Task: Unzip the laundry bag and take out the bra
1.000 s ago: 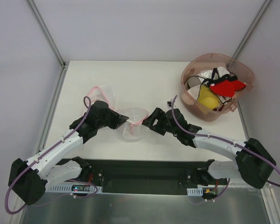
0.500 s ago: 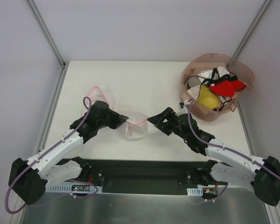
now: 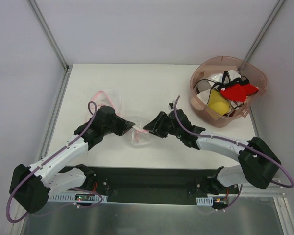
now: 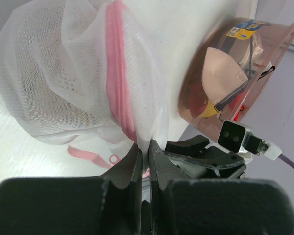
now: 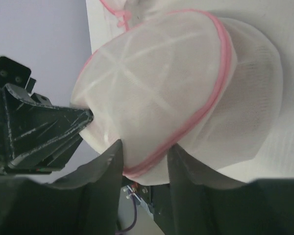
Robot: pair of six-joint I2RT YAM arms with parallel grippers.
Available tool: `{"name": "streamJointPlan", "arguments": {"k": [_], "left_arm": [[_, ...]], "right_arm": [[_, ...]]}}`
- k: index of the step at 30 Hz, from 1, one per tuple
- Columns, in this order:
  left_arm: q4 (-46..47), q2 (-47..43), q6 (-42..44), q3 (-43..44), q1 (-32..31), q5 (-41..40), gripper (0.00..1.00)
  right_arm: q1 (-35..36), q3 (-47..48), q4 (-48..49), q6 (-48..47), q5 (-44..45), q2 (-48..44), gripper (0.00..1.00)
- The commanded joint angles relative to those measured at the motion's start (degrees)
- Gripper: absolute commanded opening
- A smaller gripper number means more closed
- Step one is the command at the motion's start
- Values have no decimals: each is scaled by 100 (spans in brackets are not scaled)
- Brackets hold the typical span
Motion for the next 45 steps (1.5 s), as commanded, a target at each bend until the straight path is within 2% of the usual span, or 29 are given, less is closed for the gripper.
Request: {"name": "streamJointPlan", "arguments": {"k": [1,2,3,4,5,6,7,9,10,14,17,18,22,25,31,40,45], "left_arm": [[1,-179,62,0,-45,42,0],[-8,-179,158,9,-45,51,0],[-8,-197,281,26,-45,59,0],[-8,-206,665,52,-45,68,4],[-8,-223,930,122,-45,77,10],[-8,-206,1220,158,-45,86,25],[-86,-197,1823,184,-45,86,35],[-157,-241,2546,281,-37,112,50],[-340,-224,3376,342,-45,78,60],[-412,-364,5157,404,-45,147,75],[-334,-408,6300,509,-80,595,85],[-272,-417,6564,518,-107,805,86],[237,-583,8161,344,-536,833,86],[659,-715,8918,194,-731,964,83],[1239,-707,9965,-245,-1021,1395,83],[1635,-417,10565,-457,-1346,1071,79],[1706,-83,10705,-396,-1364,904,71]], "right_arm": [[-13,382,474,3,-313,154,31],[-39,408,413,-50,-313,137,15],[-66,426,326,-164,-321,119,8],[-153,461,29,-243,-313,84,1],[-215,513,-148,-348,-356,23,1],[-268,688,-350,-645,-444,22,1],[-425,794,-813,-813,-532,22,1],[-592,1136,-1273,-1304,-953,119,1],[-767,1181,-1571,-1438,-1076,136,1],[-1190,1559,-2240,-1965,-2067,338,1],[-1445,1735,-2435,-2124,-2683,558,1],[-1481,1770,-2461,-2133,-2799,671,1],[-1578,1894,-2488,-2186,-3169,866,1],[-1578,1938,-2479,-2186,-3292,919,1],[-1578,1955,-2470,-2230,-3485,945,1],[-1595,1911,-2312,-2169,-3696,1007,1],[-1604,1911,-2207,-2116,-3837,1042,1]]}}
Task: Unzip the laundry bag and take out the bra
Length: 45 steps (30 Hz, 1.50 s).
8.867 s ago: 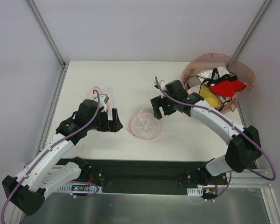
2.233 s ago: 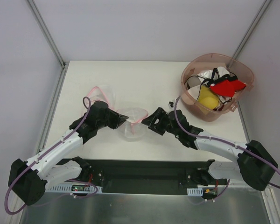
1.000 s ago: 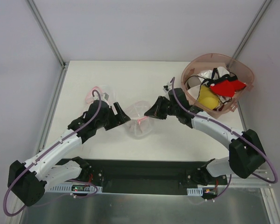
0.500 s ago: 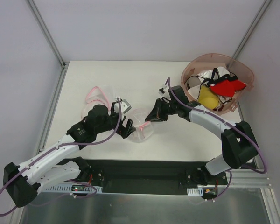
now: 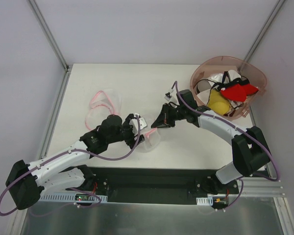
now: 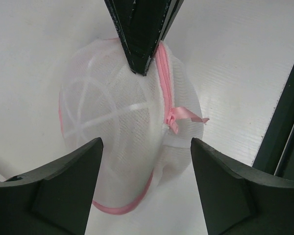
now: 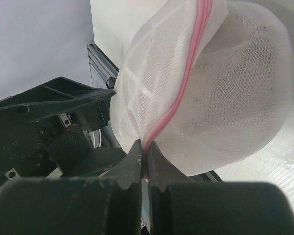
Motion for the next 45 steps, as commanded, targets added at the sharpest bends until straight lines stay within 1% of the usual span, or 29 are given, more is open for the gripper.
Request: {"name": "streamJointPlan", "arguments": {"k": [1,3,5,6,10,12,13,14,15,16,17,18,19,20,21,22,23,24,26,28,29,30,31,32,36,37,38,39,45], "left_arm": [[333,230,339,74,-55,-157,70],[351,265,330,74,-72,-201,64],[360,265,322,66,-72,-271,60],[360,256,313,66,-81,-289,55],[377,221,251,66,-90,-341,43],[395,230,190,74,-90,-333,28],[395,239,190,83,-90,-324,13],[386,265,155,109,-90,-341,4],[386,274,33,162,-90,-368,0],[377,274,-73,197,-90,-385,0],[229,300,-213,258,-98,-429,0],[106,326,-598,442,-98,-595,0],[-52,361,-793,583,-98,-675,0],[-515,475,-977,723,-90,-719,0],[-693,537,-1319,1012,-90,-754,0],[-895,607,-1531,1137,-90,-789,0],[-1193,756,-1742,1260,-98,-798,0],[-1344,844,-2031,1479,-90,-746,0],[-1529,1063,-2253,1656,-90,-623,0],[-1653,1196,-2595,1823,-90,-500,0],[-1653,1223,-2779,1850,-90,-474,0],[-1653,1249,-2851,1867,-81,-465,0],[-1644,1284,-2912,1894,-81,-421,0],[-1644,1311,-2991,1911,-90,-403,0],[-1644,1390,-3071,2008,-72,-385,0],[-1653,1434,-3097,2025,-63,-368,0],[-1662,1451,-3115,2060,-55,-255,0],[-1688,1478,-3124,2096,-28,-184,0],[-1715,1531,-3203,2158,-2,54,0]], "right_arm": [[-24,185,209,20,-336,39,1],[-33,176,217,11,-362,39,1],[-50,167,217,-7,-397,47,1],[-59,158,217,-7,-406,47,1],[-77,167,217,-16,-468,56,1],[-77,176,217,-24,-476,47,1],[-77,176,217,-24,-485,47,1],[-85,176,217,-24,-494,39,1],[-77,176,209,-33,-494,30,8],[-85,202,174,-120,-416,4,21],[-77,263,-262,-269,-241,-31,37],[-50,351,-571,-453,13,-223,69],[-15,560,-922,-890,703,-364,78],[55,641,-1499,-1034,1128,-522,82],[73,677,-1671,-1140,1497,-907,89],[90,642,-1759,-1193,2067,-1128,90],[82,581,-1769,-1185,2299,-1339,90],[99,511,-1752,-1176,2518,-1837,89],[282,309,-1560,-1193,2924,-2288,83],[511,211,-1401,-1237,3074,-2745,52],[799,194,-1365,-1298,3161,-2817,39],[968,202,-1399,-1334,3267,-2853,8],[1091,211,-1400,-1386,3268,-2853,2],[1275,211,-1365,-1439,3181,-2810,1],[1532,97,-1163,-1309,2855,-2537,2],[1549,62,-1102,-1264,2681,-2467,4],[1584,27,-970,-1229,2583,-2327,10],[1602,-26,-908,-1133,2443,-2274,12],[1778,-105,-662,-1018,2441,-1878,14]]}}
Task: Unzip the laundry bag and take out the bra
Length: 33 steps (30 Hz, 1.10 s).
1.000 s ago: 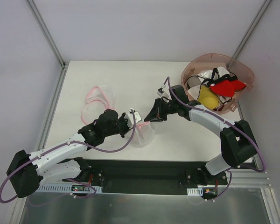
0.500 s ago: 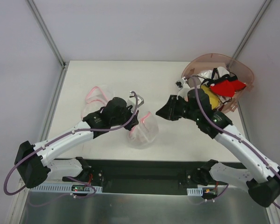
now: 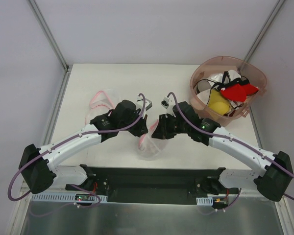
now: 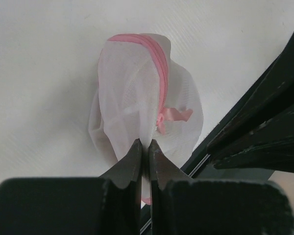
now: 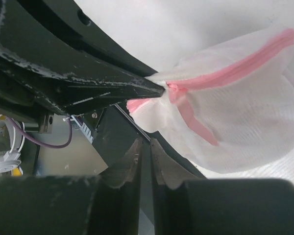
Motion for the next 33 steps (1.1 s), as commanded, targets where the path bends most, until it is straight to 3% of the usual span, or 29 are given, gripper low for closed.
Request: {"name": "streamJointPlan", "arguments": {"k": [1,5,16,22,28,33], "left_arm": [[-56,-34,-204,208,22,301,0],[-56,-122,-178,190,22,319,0],[-64,-228,-213,138,22,512,0],[-56,-237,-204,146,22,591,0],[-47,-193,-222,138,22,591,0],[-38,-228,-204,138,22,600,0]], "right_arm": [[110,98,431,104,-98,124,15],[102,203,379,25,121,212,28],[110,265,423,-19,604,503,30],[110,370,405,-72,728,573,37],[102,467,467,-46,693,617,36],[110,441,467,-63,676,617,25]]}}
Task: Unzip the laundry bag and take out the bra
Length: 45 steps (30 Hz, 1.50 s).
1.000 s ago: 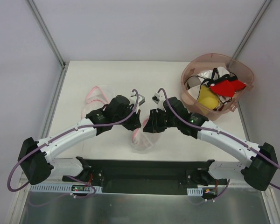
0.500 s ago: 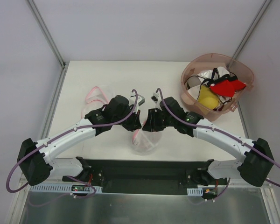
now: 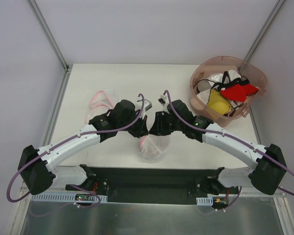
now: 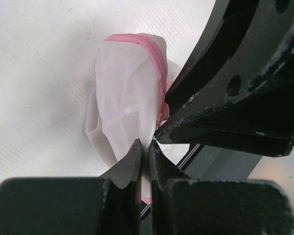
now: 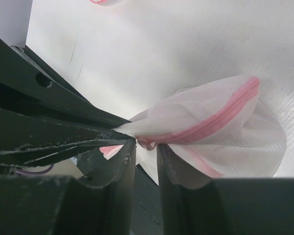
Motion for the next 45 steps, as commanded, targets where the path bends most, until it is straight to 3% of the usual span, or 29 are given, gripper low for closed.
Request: {"name": "streamJointPlan", "arguments": {"k": [1,7,21,34,45], "left_arm": [[65,-160,-43,114,-13,171,0],[65,-116,-25,105,-13,171,0],[91,-28,28,52,-13,180,0],[91,-28,45,-62,-13,189,0],[91,-327,204,-159,-4,13,0]], "right_arm": [[8,231,259,-28,42,25,21],[8,187,277,33,50,-54,1],[-264,-32,224,227,165,-608,1],[-1126,-454,856,797,-723,-880,1],[-2110,-674,681,543,-1048,-1030,1]]}}
